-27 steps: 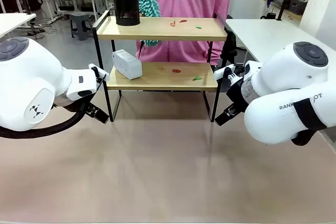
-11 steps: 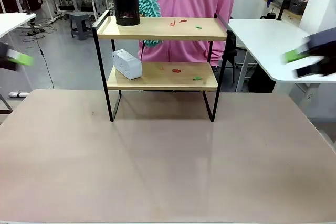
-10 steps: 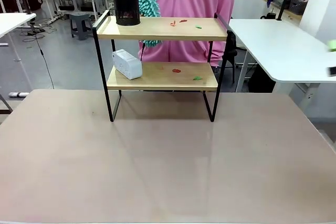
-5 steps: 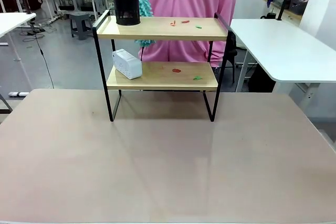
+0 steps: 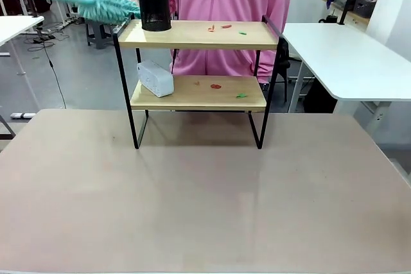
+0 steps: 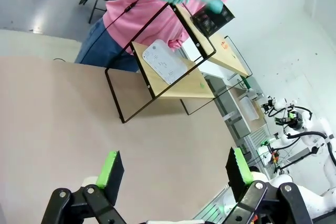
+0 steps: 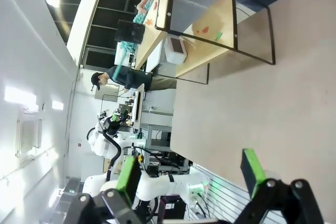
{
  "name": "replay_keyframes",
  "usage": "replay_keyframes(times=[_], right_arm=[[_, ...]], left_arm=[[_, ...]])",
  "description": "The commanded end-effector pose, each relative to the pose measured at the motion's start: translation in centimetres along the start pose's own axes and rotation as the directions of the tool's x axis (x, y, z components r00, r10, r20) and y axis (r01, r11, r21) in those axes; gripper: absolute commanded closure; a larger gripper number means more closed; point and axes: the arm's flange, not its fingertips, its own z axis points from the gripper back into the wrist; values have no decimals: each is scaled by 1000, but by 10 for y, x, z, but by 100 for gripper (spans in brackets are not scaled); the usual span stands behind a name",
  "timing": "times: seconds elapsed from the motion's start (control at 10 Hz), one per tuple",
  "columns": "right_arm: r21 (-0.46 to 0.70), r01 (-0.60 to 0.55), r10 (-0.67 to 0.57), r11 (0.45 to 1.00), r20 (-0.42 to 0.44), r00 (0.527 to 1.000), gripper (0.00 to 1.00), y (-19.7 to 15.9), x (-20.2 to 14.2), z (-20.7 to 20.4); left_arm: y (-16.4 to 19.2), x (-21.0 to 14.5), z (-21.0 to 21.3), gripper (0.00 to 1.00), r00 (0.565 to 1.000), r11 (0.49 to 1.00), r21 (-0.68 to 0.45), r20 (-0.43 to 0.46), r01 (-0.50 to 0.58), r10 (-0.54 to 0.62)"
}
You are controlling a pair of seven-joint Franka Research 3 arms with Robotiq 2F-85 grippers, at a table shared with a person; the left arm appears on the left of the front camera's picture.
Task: Clean the shelf.
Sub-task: Pick up the Duster from the human.
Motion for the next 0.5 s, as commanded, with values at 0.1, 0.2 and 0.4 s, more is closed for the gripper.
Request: replay_keyframes(times=[0.1,0.2,0.4], right_arm=[[19,-26,26,999,8,1000,0,-1,3,-3],[19,-26,26,999,8,1000,0,-1,3,-3],[19,-26,26,999,8,1000,0,-1,3,-3]], left_arm=[[1,3,-3,0,1000,1000,-12,7,19,-19],[2,0,1,0,1000,1000,-2,2,-2,2],[13,14,-2,0,989,971,-204,-106,-127,108]])
